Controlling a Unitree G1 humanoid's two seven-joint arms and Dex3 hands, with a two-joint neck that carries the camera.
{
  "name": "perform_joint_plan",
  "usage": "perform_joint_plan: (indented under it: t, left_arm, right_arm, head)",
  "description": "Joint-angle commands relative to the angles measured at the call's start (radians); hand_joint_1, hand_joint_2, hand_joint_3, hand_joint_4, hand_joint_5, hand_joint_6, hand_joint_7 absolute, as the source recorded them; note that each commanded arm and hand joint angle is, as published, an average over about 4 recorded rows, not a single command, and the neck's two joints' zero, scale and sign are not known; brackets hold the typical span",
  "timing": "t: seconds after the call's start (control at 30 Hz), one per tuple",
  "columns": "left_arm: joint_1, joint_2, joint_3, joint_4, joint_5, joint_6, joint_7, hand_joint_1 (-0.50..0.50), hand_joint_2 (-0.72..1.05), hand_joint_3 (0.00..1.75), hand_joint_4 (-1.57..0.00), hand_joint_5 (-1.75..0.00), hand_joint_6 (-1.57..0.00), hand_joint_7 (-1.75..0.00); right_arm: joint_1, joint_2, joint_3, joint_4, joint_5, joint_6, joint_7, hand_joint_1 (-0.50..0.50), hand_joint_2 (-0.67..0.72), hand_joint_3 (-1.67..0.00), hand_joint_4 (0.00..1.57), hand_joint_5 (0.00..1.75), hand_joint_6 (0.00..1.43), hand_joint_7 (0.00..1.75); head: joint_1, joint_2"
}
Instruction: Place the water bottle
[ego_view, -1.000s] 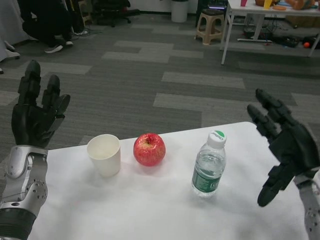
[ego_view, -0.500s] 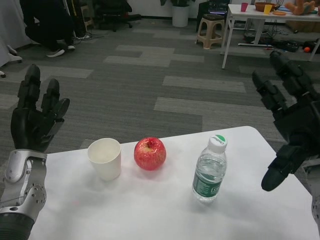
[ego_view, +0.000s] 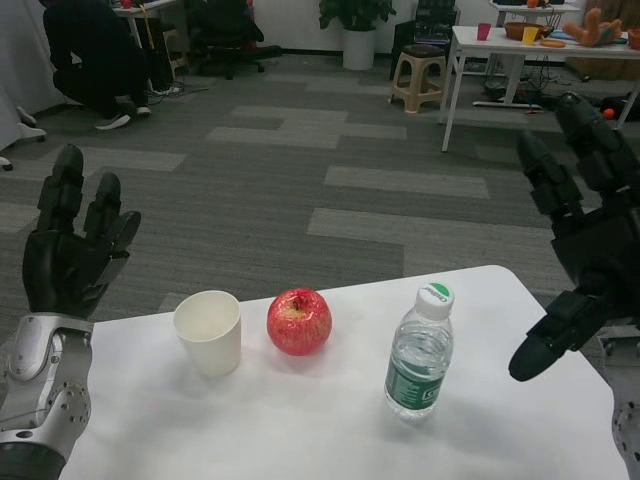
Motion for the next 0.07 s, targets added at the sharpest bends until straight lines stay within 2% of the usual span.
perform_joint_plan:
  t: [0.03,0.07]
  left_arm:
    - [-0.001,0.013,0.007,-0.003,-0.004,-0.004,-0.001,-0.5,1.05,0.07,0.0,0.0,0.0,0.0]
    - [-0.001,0.013,0.007,-0.003,-0.004,-0.004,-0.001,-0.5,1.05,0.06,0.0,0.0,0.0,0.0]
  right_arm:
    - [-0.024,0.015,0.027,0.001,-0.027,-0.016,-0.006,-0.46,0.47,0.0,0.0,0.0,0.0,0.07]
    - [-0.025,0.017,0.033,0.002,-0.032,-0.016,-0.006,-0.46,0.47,0.0,0.0,0.0,0.0,0.07]
  head:
    - [0.0,0.007]
    - [0.0,0.009]
